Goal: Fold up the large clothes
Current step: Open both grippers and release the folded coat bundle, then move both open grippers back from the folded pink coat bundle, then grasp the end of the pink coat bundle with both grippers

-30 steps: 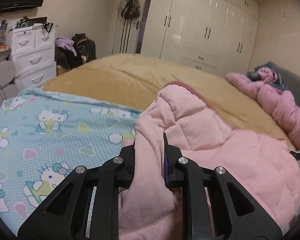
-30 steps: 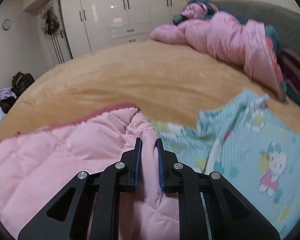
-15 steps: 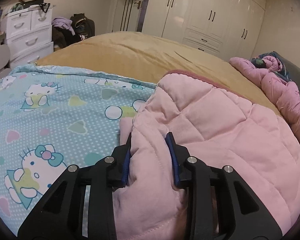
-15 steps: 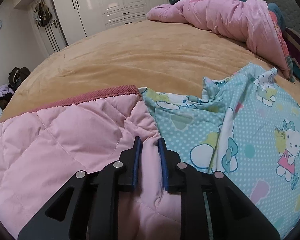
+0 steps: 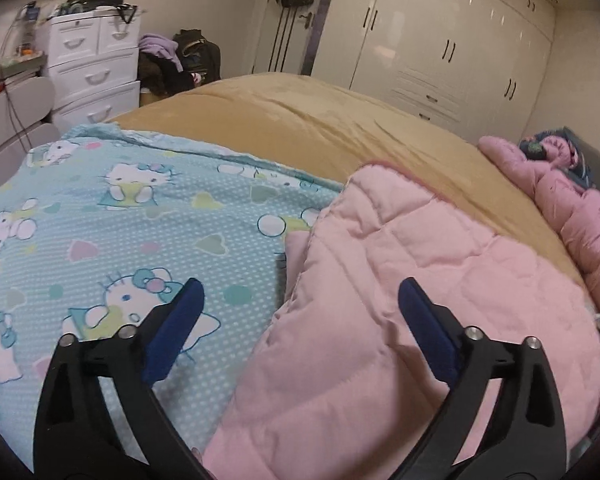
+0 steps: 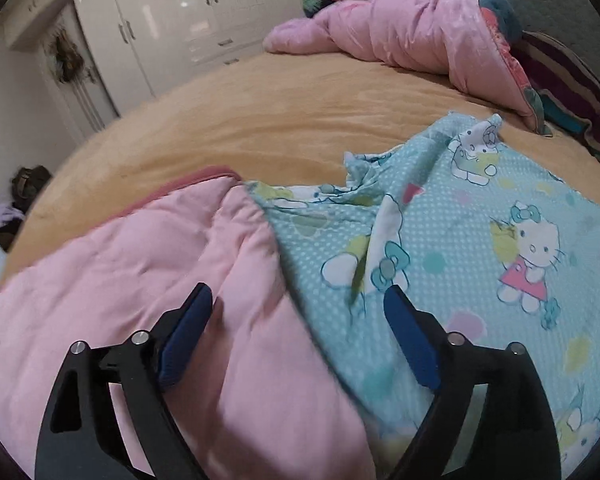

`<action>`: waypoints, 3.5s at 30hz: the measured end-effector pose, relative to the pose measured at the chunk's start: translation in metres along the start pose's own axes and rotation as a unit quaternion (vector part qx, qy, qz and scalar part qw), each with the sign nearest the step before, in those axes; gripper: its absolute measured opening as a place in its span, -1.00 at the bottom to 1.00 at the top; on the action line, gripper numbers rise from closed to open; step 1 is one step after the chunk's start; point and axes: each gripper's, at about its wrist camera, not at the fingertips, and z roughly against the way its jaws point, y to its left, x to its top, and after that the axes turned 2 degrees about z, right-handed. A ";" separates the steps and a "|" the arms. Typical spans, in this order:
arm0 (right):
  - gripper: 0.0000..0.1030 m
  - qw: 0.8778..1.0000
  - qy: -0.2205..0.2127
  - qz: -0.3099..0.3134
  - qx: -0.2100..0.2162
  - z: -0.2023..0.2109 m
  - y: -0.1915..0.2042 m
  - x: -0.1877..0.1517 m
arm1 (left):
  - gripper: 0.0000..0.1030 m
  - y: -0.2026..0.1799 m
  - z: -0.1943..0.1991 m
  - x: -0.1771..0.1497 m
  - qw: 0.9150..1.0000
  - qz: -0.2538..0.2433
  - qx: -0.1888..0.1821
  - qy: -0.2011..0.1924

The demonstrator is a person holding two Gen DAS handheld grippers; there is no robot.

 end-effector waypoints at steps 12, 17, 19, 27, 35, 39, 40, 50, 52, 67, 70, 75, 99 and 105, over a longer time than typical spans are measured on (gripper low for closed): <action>0.86 0.968 -0.015 0.196 0.159 0.095 0.117 -0.061 | 0.82 -0.084 0.057 -0.031 0.993 -0.092 -0.067 0.028; 0.86 0.959 0.024 0.244 0.141 0.080 0.150 -0.087 | 0.82 -0.107 0.044 -0.071 0.988 -0.129 -0.055 0.065; 0.92 0.956 0.059 0.258 0.128 0.065 0.160 -0.097 | 0.83 -0.112 0.027 -0.089 0.985 -0.140 -0.039 0.089; 0.92 0.956 0.071 0.256 0.123 0.036 0.168 -0.108 | 0.84 -0.110 0.005 -0.107 0.986 -0.146 -0.026 0.073; 0.92 0.958 0.062 0.240 0.141 0.049 0.161 -0.104 | 0.84 -0.107 0.026 -0.100 0.988 -0.136 -0.037 0.065; 0.92 0.962 0.042 0.213 0.166 0.075 0.150 -0.097 | 0.84 -0.108 0.043 -0.094 0.989 -0.136 -0.034 0.054; 0.92 0.963 0.041 0.205 0.172 0.082 0.146 -0.095 | 0.84 -0.108 0.046 -0.092 0.989 -0.136 -0.034 0.051; 0.92 0.966 0.015 0.186 0.177 0.129 0.110 -0.082 | 0.84 -0.086 0.083 -0.076 0.992 -0.127 -0.003 0.012; 0.92 0.967 0.009 0.187 0.173 0.134 0.105 -0.079 | 0.84 -0.079 0.089 -0.074 0.992 -0.122 0.007 0.005; 0.92 0.973 0.000 0.175 0.153 0.157 0.078 -0.077 | 0.84 -0.025 0.114 -0.067 0.997 -0.072 0.042 -0.006; 0.92 0.974 0.005 0.173 0.149 0.157 0.074 -0.080 | 0.84 -0.016 0.115 -0.067 0.997 -0.065 0.048 -0.004; 0.92 0.976 0.020 0.166 0.144 0.153 0.065 -0.086 | 0.84 -0.002 0.113 -0.067 0.997 -0.049 0.056 0.004; 0.92 0.968 0.178 -0.032 0.173 0.077 -0.030 -0.133 | 0.82 0.045 0.047 -0.104 0.971 0.130 -0.101 0.175; 0.92 0.959 0.175 -0.086 0.205 0.056 -0.041 -0.116 | 0.82 0.050 0.036 -0.099 0.962 0.172 -0.133 0.165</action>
